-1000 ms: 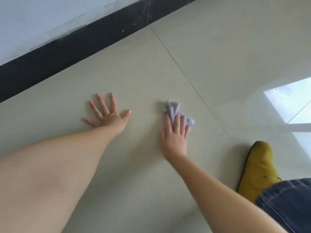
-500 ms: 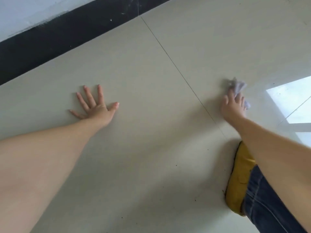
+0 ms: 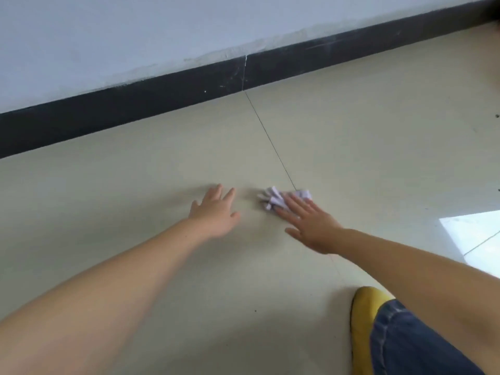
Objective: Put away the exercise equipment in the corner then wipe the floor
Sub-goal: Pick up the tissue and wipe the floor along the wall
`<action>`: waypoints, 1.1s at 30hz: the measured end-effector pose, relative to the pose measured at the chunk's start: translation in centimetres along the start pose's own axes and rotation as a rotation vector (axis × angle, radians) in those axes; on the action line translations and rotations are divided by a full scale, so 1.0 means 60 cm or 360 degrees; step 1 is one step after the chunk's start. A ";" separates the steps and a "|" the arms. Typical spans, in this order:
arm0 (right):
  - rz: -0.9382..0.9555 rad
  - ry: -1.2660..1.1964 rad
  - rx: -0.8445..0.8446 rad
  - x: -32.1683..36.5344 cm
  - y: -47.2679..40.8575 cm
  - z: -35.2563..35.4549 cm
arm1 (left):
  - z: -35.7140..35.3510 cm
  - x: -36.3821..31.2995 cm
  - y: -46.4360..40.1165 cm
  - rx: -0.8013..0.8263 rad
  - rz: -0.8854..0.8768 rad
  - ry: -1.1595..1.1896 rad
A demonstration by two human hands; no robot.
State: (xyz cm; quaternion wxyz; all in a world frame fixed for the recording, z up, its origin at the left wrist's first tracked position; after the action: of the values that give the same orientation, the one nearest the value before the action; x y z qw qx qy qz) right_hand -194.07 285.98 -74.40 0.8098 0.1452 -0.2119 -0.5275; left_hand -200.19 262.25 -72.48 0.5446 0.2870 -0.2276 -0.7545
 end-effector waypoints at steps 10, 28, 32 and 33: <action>-0.0004 0.0023 0.0241 0.009 -0.024 0.043 | -0.043 -0.006 0.030 -0.0101 0.0069 -0.0103; 0.0046 -0.0033 -0.0199 0.028 -0.358 0.156 | -0.083 -0.060 -0.007 -0.0431 0.0589 0.0017; 0.0742 0.0131 -0.0047 0.060 -0.354 0.140 | -0.076 -0.095 -0.039 -0.0561 0.0725 0.0181; 0.0739 0.0142 -0.0065 0.043 -0.360 0.145 | -0.076 -0.099 -0.043 -0.0568 0.0759 0.0220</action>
State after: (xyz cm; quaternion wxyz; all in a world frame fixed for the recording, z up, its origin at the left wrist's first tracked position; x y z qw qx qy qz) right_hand -214.58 274.87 -76.27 0.9208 0.0992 -0.1929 -0.3243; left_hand -197.41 268.53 -76.40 0.7623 0.1760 -0.1149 -0.6122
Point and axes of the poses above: each hand's wrist, its own y-axis away from the middle knuckle, its own z-axis out of the back of the hand, x = y × z, the point moved 2 cm from there along -y, towards the middle knuckle, and after that the axes turned 8 degrees about -y, right-handed, at the moved point
